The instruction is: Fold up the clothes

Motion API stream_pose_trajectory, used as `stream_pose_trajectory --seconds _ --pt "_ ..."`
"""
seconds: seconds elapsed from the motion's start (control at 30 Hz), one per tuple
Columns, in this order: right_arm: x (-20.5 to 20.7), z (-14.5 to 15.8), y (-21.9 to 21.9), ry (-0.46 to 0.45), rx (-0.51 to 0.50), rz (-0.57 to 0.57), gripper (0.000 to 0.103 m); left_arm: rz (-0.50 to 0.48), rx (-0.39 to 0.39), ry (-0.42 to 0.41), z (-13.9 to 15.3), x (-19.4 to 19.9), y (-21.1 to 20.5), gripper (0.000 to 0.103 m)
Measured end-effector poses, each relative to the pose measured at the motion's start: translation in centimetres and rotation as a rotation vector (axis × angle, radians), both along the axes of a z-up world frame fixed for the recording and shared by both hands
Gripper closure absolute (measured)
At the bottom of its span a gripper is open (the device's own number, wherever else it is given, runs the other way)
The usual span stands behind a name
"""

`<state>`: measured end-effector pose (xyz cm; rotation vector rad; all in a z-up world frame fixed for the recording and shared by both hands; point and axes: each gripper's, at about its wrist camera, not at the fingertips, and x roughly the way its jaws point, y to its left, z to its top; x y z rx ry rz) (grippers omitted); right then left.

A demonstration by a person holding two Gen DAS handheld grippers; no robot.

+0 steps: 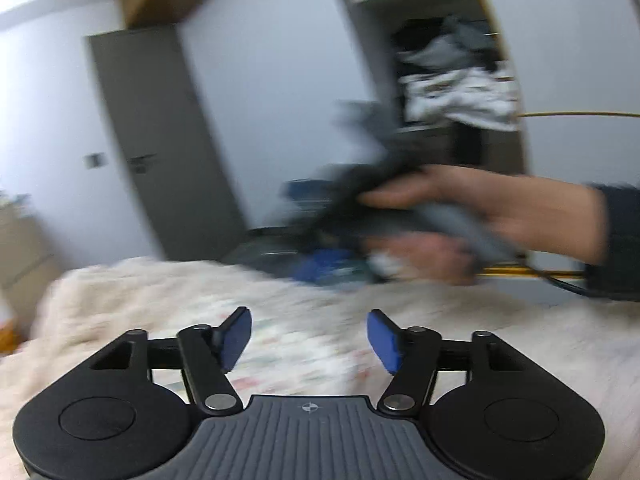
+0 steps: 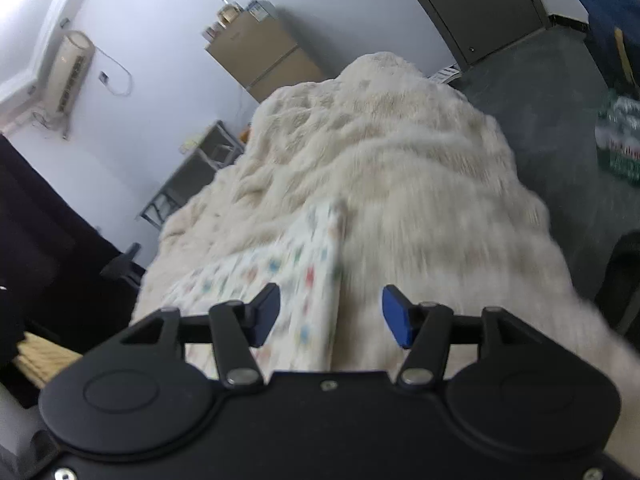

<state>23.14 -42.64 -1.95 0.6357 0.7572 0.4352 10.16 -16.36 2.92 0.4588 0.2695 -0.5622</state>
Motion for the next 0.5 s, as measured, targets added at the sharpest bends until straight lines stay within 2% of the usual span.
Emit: stream_pose_trajectory --seconds 0.07,0.13,0.17,0.23,0.37,0.43,0.47,0.5 --pt "-2.6 -1.5 -0.1 0.025 0.057 0.022 0.042 0.096 0.017 -0.005 1.1 0.2 3.5 0.027" --pt "-3.6 -2.6 0.3 0.042 0.077 0.046 0.042 0.19 -0.01 0.034 1.8 0.3 8.0 0.026" --pt "-3.7 -3.1 0.5 0.052 0.082 0.056 0.042 0.217 -0.033 0.048 2.0 0.5 9.5 0.023" --pt "-3.5 -4.3 1.4 0.08 0.125 0.097 0.044 0.255 -0.11 0.094 1.7 0.3 13.1 0.016" --pt "-3.7 -5.8 2.3 0.107 0.254 0.134 0.048 0.321 -0.29 0.2 0.3 0.2 21.1 0.014" --pt "-3.8 -6.4 2.8 0.103 0.28 0.11 0.053 0.378 -0.361 0.23 -0.8 0.7 24.1 0.014" --pt "-3.9 -6.7 3.1 0.101 0.292 0.093 0.068 0.402 -0.39 0.24 -1.2 0.9 25.3 0.014" --pt "-4.0 -6.8 3.2 0.091 0.294 0.072 0.097 0.421 -0.409 0.237 -1.5 1.1 25.7 0.015"
